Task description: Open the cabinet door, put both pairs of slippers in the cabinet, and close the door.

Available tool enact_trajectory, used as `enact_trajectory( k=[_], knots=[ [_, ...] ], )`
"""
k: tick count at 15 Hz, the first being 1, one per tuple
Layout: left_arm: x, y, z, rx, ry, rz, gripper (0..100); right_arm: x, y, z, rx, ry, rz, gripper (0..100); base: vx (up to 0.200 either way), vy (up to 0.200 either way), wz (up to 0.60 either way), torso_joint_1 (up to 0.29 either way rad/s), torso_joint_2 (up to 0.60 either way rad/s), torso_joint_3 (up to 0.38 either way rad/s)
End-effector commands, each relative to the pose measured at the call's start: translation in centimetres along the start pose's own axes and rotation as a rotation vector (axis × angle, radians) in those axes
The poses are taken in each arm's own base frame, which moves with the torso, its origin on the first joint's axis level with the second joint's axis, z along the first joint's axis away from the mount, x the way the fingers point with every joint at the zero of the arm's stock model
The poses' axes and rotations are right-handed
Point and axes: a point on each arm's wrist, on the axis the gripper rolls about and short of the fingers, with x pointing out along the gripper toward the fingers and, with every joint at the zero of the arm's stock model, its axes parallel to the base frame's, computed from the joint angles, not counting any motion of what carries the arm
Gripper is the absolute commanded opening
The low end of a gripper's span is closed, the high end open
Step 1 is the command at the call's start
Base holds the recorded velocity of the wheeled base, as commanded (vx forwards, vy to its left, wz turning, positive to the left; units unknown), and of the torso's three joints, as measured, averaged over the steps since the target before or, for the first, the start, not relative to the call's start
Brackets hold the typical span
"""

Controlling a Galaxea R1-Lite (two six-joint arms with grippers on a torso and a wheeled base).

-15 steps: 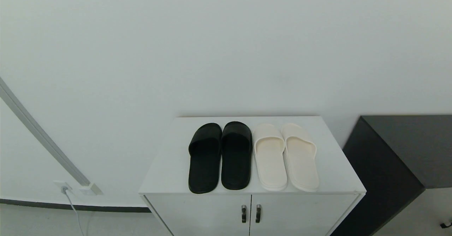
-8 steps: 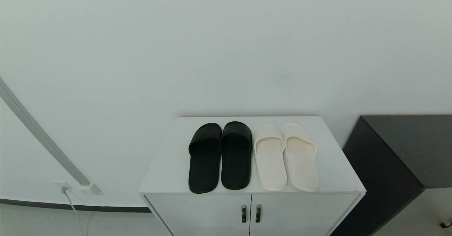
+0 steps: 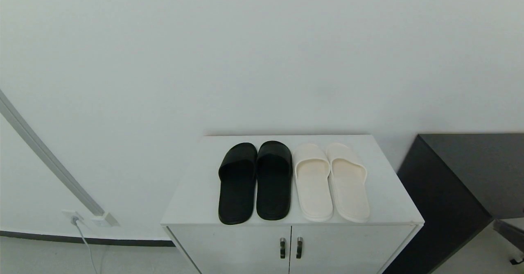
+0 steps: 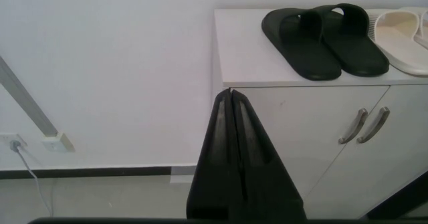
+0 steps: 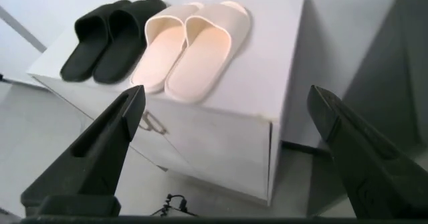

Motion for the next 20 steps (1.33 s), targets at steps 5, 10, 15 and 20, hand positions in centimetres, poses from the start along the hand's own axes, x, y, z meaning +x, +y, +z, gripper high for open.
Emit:
enact_trajectory(
  k=[5,10,15,20],
  knots=[
    [0.0,0.0,0.0,0.001,0.0,0.0,0,11.0,6.6,1.8,-0.01,0.128,0.035,100,0.0,0.0,0.0,0.0,0.0,0.0],
    [0.0,0.0,0.0,0.002,0.0,-0.003,0,16.2,9.9,0.4,-0.013,0.096,-0.056,100,0.0,0.0,0.0,0.0,0.0,0.0],
    [0.0,0.0,0.0,0.001,0.0,-0.003,0,21.9,11.7,-1.9,-0.012,0.009,-0.217,100,0.0,0.0,0.0,0.0,0.0,0.0],
    [0.0,0.0,0.0,0.002,0.0,-0.002,0,25.5,12.7,-2.7,-0.012,-0.007,-0.288,100,0.0,0.0,0.0,0.0,0.0,0.0]
  ],
)
